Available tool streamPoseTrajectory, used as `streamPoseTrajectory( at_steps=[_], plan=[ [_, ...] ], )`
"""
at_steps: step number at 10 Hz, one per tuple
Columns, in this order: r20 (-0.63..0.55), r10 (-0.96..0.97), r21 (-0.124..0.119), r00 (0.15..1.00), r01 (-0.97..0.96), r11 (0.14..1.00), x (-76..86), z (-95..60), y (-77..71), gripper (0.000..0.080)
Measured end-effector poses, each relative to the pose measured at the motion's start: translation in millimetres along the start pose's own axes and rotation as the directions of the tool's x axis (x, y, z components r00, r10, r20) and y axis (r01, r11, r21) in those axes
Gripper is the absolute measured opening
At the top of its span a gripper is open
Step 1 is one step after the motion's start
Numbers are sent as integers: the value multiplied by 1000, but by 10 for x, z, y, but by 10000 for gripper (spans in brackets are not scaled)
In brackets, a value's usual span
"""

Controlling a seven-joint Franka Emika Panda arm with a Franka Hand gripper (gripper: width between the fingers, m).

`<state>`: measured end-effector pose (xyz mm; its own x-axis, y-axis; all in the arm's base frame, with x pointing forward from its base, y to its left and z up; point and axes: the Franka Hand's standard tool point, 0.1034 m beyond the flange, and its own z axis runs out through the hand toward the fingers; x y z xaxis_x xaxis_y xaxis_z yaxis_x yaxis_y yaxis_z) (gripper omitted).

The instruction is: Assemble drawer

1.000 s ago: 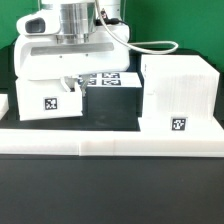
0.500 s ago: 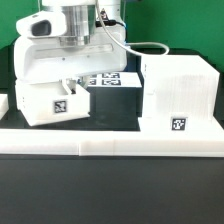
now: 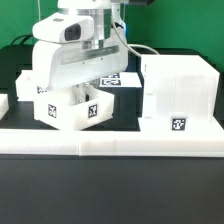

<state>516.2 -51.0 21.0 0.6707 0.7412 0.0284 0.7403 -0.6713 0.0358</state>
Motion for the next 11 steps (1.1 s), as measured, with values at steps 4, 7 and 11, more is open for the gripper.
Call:
streamPoseTrajectory(
  at_steps=[4,7,11],
  plan=[
    [25,-308,19,951,307,951,-46,30,14,42],
    [39,-475,46,879,474,879,38,-15,30,42],
    [40,-541,55,840,539,841,41,14,4,42]
  ],
)
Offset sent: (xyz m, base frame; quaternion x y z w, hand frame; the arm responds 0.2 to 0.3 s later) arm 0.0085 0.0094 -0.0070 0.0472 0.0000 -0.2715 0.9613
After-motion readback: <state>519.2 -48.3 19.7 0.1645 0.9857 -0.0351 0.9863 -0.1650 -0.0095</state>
